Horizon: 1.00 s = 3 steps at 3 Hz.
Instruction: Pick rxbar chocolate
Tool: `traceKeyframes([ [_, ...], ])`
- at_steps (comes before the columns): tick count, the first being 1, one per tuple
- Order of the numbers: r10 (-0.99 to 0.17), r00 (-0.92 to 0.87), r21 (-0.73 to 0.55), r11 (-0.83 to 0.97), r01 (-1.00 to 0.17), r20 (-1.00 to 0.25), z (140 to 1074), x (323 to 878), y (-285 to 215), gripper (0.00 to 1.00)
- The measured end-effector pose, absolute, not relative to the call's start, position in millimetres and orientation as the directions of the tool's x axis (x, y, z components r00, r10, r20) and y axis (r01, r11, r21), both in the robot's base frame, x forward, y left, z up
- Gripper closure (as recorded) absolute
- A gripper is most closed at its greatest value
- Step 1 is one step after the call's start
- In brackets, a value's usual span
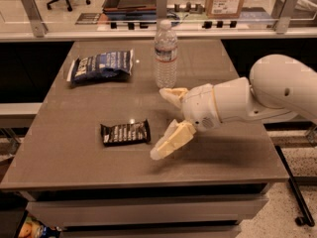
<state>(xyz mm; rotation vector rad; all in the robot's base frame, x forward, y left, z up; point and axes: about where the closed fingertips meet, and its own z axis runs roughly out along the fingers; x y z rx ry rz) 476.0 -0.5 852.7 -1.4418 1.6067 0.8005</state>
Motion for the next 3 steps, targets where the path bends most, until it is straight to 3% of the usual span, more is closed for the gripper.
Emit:
traceKeyframes([
  [3, -0.417, -0.001, -0.042, 0.093, -0.995, -0.909, 821.4, 469.6, 52.4, 0.00],
])
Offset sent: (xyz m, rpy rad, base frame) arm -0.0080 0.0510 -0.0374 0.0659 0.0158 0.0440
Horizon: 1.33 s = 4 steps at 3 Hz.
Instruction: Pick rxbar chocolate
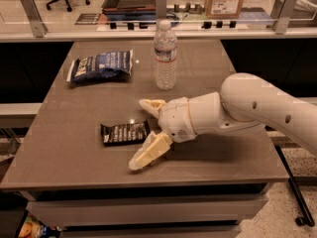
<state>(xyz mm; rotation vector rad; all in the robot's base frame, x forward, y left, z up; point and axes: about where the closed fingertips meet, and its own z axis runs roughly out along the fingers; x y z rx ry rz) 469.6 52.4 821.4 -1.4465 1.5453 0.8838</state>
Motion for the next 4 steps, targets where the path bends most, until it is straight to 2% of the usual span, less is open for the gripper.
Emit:
traceKeyframes([
  [1, -0.418, 0.001, -0.043, 0.090, -0.995, -0.908, 822.5, 468.6, 53.0, 0.19],
  [4, -0.420, 0.009, -0.047, 0.078, -0.996, -0.907, 824.2, 465.9, 58.5, 0.88],
])
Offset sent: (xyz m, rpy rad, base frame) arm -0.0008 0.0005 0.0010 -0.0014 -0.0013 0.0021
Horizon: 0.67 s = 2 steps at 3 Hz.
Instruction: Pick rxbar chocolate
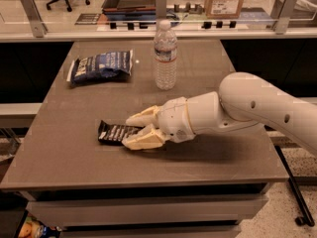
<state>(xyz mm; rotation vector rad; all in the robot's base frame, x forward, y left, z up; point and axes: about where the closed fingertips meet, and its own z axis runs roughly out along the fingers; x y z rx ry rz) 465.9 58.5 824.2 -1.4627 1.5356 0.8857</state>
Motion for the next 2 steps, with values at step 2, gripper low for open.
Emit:
traceKeyframes([
  [2, -0.421, 0.012, -0.048, 0.075, -0.996, -0.907, 824.8, 465.0, 60.1, 1.00],
])
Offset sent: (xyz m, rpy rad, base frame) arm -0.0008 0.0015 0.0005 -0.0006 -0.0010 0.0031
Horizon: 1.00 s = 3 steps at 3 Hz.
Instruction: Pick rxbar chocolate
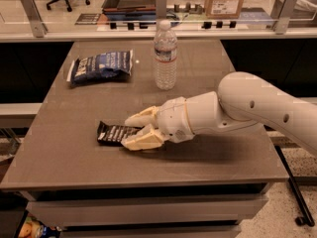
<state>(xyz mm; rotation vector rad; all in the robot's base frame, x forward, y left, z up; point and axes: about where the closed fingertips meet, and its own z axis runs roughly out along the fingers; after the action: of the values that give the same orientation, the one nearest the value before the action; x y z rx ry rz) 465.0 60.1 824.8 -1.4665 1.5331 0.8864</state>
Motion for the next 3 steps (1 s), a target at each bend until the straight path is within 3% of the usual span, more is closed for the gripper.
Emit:
traceKeyframes([
  [3, -0.339, 0.126, -0.156, 0.061, -0.986, -0.932, 889.3, 471.0, 46.2, 1.00],
])
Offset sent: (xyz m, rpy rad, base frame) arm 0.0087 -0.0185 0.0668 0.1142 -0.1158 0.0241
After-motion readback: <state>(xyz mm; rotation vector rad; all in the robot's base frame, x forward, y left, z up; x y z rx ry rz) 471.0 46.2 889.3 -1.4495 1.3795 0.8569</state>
